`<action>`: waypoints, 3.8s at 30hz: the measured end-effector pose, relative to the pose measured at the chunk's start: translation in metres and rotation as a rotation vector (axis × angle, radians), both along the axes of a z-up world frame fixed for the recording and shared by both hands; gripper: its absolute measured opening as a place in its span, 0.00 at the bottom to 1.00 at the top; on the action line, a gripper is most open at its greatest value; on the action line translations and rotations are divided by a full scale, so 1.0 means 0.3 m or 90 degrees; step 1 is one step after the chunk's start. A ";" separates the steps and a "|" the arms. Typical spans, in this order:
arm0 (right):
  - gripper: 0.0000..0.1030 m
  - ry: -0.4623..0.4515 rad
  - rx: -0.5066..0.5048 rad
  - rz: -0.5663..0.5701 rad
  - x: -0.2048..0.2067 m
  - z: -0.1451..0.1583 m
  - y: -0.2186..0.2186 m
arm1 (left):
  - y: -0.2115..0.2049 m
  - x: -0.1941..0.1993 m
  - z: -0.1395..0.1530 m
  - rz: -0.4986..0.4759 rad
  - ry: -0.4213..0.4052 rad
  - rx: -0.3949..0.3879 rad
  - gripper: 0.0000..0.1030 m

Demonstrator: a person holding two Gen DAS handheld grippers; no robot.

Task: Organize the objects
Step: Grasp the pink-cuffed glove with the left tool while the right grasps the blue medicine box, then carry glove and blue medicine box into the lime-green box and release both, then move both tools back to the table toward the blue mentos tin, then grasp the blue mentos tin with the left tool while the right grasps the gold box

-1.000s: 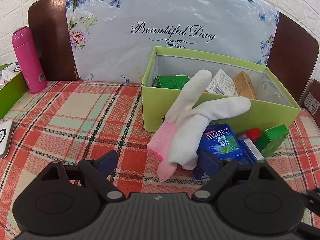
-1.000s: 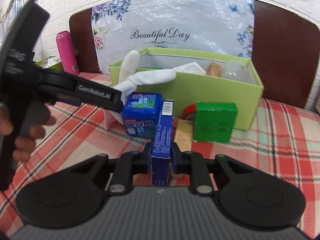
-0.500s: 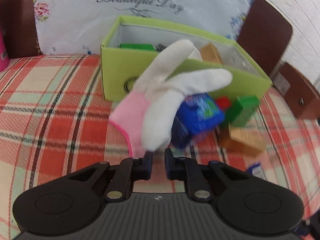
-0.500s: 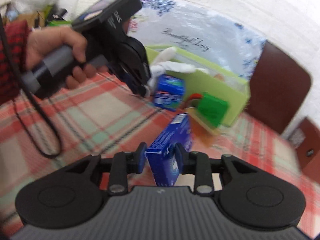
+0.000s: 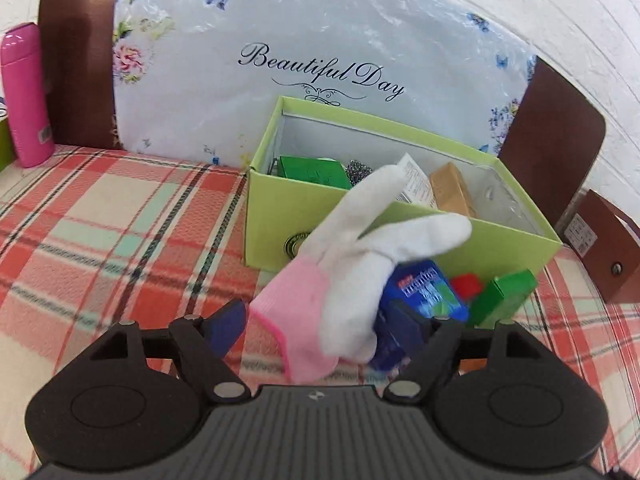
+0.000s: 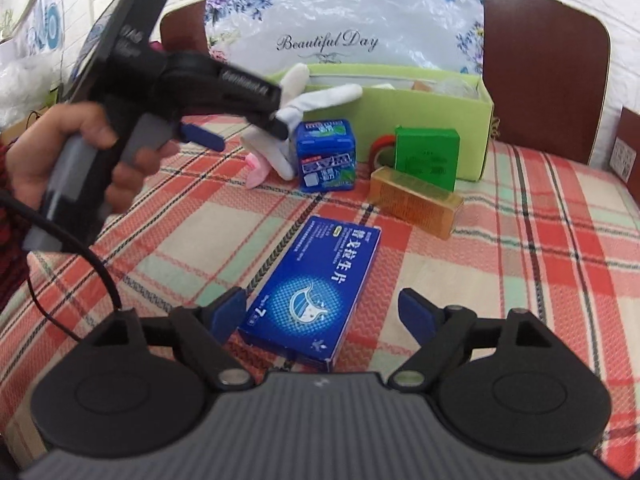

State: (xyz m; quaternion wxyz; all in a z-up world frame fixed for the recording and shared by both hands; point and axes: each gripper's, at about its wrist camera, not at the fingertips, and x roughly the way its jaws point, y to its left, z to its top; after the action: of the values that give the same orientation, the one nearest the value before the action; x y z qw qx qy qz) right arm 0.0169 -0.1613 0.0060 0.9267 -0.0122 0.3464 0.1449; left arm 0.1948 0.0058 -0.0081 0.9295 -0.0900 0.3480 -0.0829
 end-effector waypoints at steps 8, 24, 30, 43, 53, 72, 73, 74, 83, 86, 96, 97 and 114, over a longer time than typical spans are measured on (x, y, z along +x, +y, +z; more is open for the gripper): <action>0.85 0.021 -0.005 0.003 0.018 -0.010 -0.036 | 0.068 -0.193 -0.053 -0.133 0.069 0.009 0.06; 0.55 0.031 -0.022 -0.015 0.067 -0.028 0.018 | 0.007 -0.222 -0.080 -0.164 0.058 0.098 0.11; 0.55 -0.037 -0.003 0.021 0.076 0.134 -0.026 | 0.038 -0.225 0.085 -0.181 0.009 0.028 0.08; 0.55 -0.211 -0.022 -0.018 0.531 0.321 -0.032 | -0.054 0.193 0.346 -0.099 -0.073 0.011 0.08; 0.76 -0.159 -0.046 -0.005 0.780 0.145 0.021 | -0.078 0.381 0.208 -0.066 -0.032 0.048 0.65; 1.00 -0.185 -0.076 -0.070 0.530 0.232 0.023 | -0.026 0.078 0.275 -0.033 -0.097 0.060 0.80; 1.00 -0.183 -0.082 -0.079 0.508 0.239 0.026 | -0.029 0.050 0.285 -0.031 -0.100 0.062 0.80; 1.00 -0.181 -0.087 -0.089 0.487 0.245 0.030 | -0.033 0.022 0.291 -0.029 -0.104 0.065 0.80; 1.00 -0.180 -0.103 -0.150 0.300 0.258 0.039 | -0.068 -0.179 0.278 -0.030 -0.102 0.066 0.81; 1.00 -0.176 -0.113 -0.174 0.259 0.248 0.040 | -0.072 -0.218 0.266 -0.030 -0.097 0.057 0.81; 1.00 -0.137 -0.085 -0.190 0.167 0.163 -0.010 | -0.099 -0.277 0.193 -0.032 -0.059 0.061 0.81; 1.00 -0.134 -0.081 -0.185 0.158 0.152 -0.018 | -0.103 -0.280 0.182 -0.034 -0.055 0.062 0.81; 1.00 -0.091 -0.023 -0.116 0.140 -0.022 -0.108 | -0.263 -0.075 0.072 -0.025 -0.031 0.038 0.81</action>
State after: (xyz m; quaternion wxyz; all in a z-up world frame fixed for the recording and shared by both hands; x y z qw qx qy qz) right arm 0.0590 -0.1939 -0.0006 0.9579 -0.0076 0.2819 0.0528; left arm 0.1723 -0.0732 0.0134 0.9381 -0.0531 0.3293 -0.0932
